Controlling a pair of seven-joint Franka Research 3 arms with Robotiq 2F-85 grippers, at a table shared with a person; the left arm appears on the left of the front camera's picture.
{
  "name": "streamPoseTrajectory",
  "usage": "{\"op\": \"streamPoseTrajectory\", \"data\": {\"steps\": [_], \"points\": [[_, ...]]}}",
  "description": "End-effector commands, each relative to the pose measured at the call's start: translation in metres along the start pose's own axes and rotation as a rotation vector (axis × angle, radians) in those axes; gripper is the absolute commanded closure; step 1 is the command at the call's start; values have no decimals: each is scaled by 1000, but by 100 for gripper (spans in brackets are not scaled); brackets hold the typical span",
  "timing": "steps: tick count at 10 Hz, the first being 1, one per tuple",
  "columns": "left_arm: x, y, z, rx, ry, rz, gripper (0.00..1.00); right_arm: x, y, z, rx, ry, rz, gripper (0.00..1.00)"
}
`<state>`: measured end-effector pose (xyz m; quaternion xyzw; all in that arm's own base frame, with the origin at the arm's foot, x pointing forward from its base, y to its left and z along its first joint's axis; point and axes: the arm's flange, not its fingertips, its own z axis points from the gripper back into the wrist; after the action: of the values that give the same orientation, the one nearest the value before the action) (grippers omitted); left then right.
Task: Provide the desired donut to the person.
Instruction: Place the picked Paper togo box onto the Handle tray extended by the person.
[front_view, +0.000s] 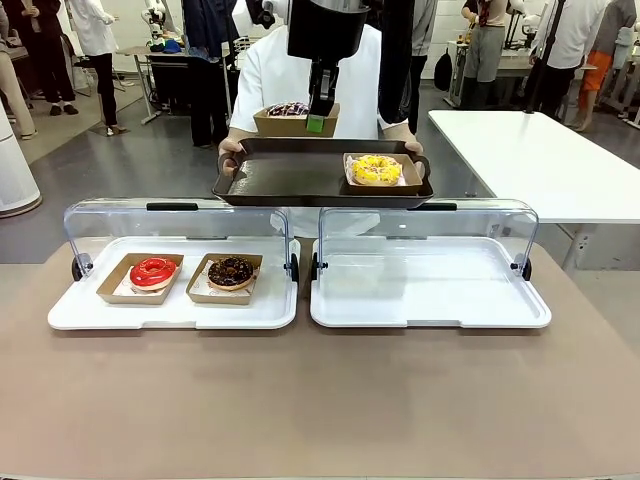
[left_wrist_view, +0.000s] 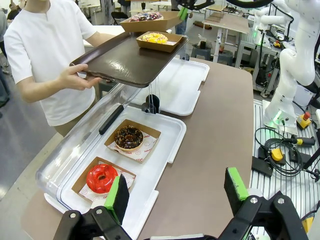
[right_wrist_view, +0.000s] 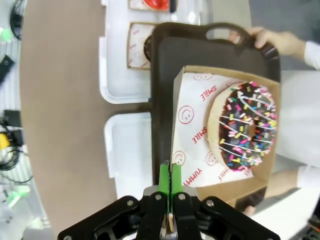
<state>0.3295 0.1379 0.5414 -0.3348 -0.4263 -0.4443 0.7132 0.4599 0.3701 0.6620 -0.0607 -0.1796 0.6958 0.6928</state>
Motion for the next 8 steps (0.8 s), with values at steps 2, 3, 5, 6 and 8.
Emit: {"op": "streamPoseTrajectory", "data": {"steps": [2,3,5,6,8], "points": [[0,1,1,-1,-22,-20,0,10,-36,-17,25,-12,-61,99],[0,1,1,-1,-22,-20,0,13,-41,-25,32,-5,-71,99],[0,1,1,-1,-22,-20,0,17,-47,-45,65,7,-80,99],[0,1,1,-1,-22,-20,0,17,-52,-53,76,9,-89,99],[0,1,1,-1,-22,-20,0,11,-56,-60,89,9,-101,99]]}}
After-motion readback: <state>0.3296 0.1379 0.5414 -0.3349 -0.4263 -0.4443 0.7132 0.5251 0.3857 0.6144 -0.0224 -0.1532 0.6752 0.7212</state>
